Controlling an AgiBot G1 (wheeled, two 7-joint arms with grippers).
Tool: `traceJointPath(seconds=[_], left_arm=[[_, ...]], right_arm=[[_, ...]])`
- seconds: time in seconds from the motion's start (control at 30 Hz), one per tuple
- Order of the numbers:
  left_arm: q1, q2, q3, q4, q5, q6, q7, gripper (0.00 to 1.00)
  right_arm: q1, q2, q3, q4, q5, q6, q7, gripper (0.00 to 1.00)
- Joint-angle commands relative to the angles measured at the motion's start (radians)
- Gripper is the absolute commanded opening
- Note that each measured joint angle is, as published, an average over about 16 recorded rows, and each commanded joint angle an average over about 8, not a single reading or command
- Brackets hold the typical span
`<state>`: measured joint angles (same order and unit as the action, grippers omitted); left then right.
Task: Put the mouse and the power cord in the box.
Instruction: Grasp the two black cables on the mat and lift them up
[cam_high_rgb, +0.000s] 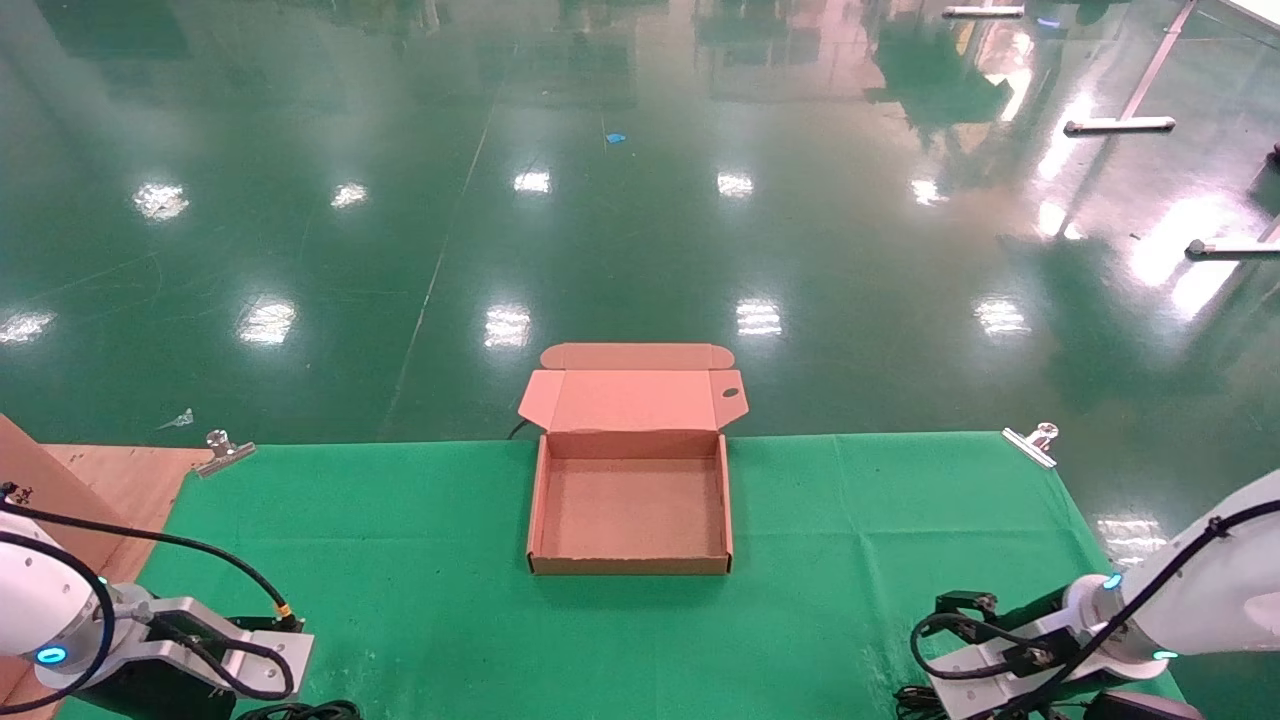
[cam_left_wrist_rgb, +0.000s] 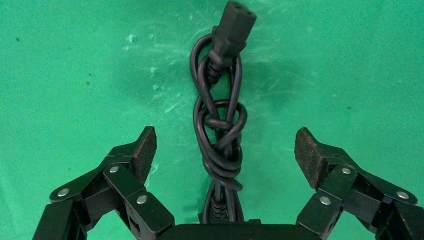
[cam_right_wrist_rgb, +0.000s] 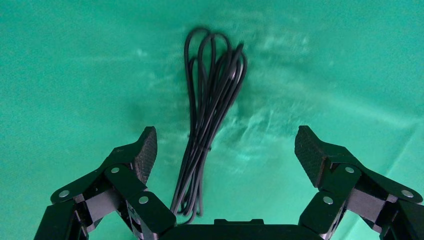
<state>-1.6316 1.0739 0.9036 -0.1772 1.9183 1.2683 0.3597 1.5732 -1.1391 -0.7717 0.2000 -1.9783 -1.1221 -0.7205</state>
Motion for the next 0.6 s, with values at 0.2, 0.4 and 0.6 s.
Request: traceJointPath(seconds=[0.2, 0.4, 0.6], left_arm=[[0.003, 0.023, -0.003, 0.073, -0.003, -0.044, 0.035, 1.00], [0.008, 0.031, -0.009, 0.110, -0.012, -0.058, 0.056, 0.55], [0.010, 0.036, -0.010, 0.133, -0.012, -0.070, 0.074, 0.00]], right_arm=[[0.018, -0.017, 0.009, -0.090, 0.014, 0.026, -0.059, 1.00], [0.027, -0.027, 0.011, -0.130, 0.017, 0.035, -0.087, 0.47], [0.032, -0.037, 0.010, -0.154, 0.014, 0.044, -0.107, 0.00]])
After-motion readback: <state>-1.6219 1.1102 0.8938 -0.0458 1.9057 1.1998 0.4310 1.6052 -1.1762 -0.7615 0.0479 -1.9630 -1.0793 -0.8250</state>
